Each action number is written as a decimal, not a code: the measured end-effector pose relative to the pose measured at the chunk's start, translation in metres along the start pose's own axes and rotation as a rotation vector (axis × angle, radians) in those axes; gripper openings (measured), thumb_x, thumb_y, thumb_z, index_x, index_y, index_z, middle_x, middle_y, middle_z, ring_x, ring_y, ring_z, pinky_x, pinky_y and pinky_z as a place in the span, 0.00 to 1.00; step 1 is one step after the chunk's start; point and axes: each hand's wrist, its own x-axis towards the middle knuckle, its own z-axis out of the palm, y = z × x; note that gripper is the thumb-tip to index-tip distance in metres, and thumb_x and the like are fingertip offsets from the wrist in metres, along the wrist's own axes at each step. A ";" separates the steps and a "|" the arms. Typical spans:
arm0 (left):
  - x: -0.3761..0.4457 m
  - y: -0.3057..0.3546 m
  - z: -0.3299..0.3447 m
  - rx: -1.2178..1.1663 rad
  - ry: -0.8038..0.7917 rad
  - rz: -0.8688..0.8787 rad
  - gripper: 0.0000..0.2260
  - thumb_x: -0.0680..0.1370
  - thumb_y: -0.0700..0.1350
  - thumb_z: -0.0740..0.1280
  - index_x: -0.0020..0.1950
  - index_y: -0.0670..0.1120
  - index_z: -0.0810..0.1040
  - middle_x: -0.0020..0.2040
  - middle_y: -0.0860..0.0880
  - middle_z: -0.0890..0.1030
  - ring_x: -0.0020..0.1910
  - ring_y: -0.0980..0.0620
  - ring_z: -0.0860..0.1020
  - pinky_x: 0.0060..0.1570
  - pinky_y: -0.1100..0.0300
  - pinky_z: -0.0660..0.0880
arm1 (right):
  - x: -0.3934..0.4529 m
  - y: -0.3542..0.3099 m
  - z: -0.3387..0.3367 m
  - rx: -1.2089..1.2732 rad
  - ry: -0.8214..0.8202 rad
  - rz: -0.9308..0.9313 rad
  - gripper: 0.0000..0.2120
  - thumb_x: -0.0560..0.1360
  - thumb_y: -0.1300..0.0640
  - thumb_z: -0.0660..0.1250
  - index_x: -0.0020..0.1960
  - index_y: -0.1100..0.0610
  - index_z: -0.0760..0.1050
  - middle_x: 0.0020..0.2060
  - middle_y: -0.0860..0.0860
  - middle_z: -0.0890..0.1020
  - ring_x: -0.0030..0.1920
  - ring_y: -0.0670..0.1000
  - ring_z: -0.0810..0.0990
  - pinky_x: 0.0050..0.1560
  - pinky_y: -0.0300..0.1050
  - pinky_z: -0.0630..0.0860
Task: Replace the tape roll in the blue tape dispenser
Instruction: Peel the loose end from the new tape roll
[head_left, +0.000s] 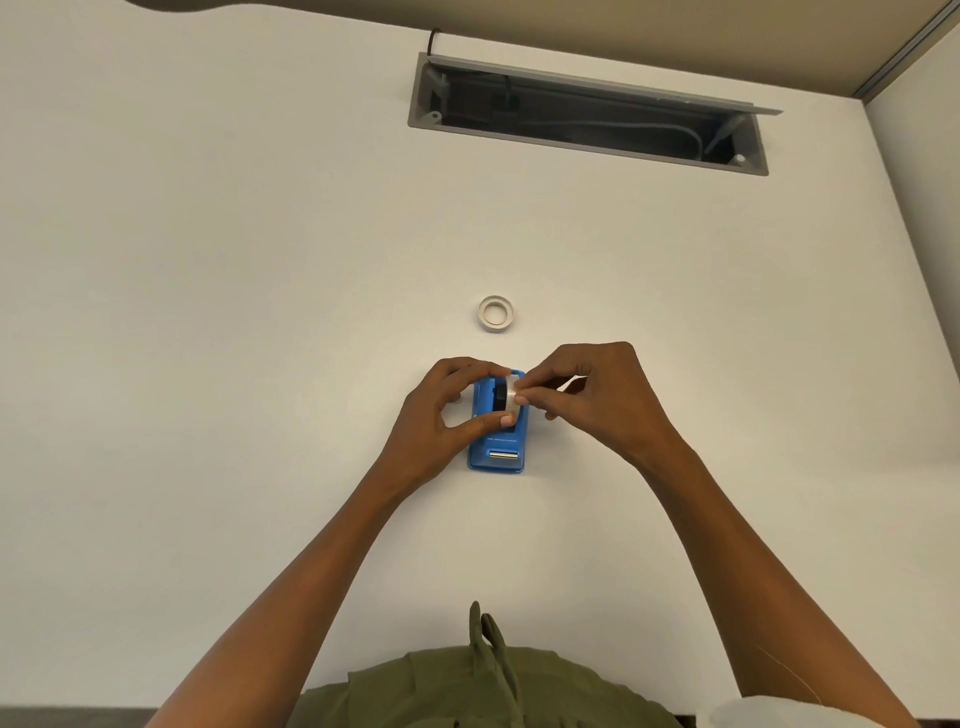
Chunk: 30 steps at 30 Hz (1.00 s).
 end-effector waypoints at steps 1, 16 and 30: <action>0.000 0.000 0.000 0.000 0.000 0.001 0.18 0.70 0.55 0.71 0.57 0.67 0.71 0.60 0.57 0.74 0.59 0.61 0.72 0.55 0.63 0.72 | 0.000 0.000 0.001 -0.045 0.005 -0.027 0.03 0.68 0.59 0.75 0.42 0.56 0.85 0.37 0.48 0.84 0.37 0.46 0.81 0.37 0.38 0.78; 0.000 -0.002 0.001 0.005 -0.002 0.006 0.18 0.71 0.53 0.71 0.58 0.63 0.71 0.59 0.56 0.74 0.58 0.60 0.72 0.55 0.65 0.71 | 0.013 -0.009 0.001 -0.041 -0.058 0.060 0.01 0.67 0.63 0.73 0.38 0.58 0.83 0.30 0.49 0.83 0.28 0.44 0.81 0.33 0.30 0.76; 0.002 -0.008 0.003 0.035 0.002 -0.024 0.22 0.70 0.51 0.72 0.63 0.52 0.73 0.59 0.55 0.72 0.56 0.61 0.71 0.51 0.75 0.69 | 0.014 -0.010 0.004 -0.085 -0.075 0.028 0.03 0.69 0.64 0.70 0.41 0.61 0.83 0.29 0.52 0.82 0.28 0.45 0.80 0.36 0.33 0.76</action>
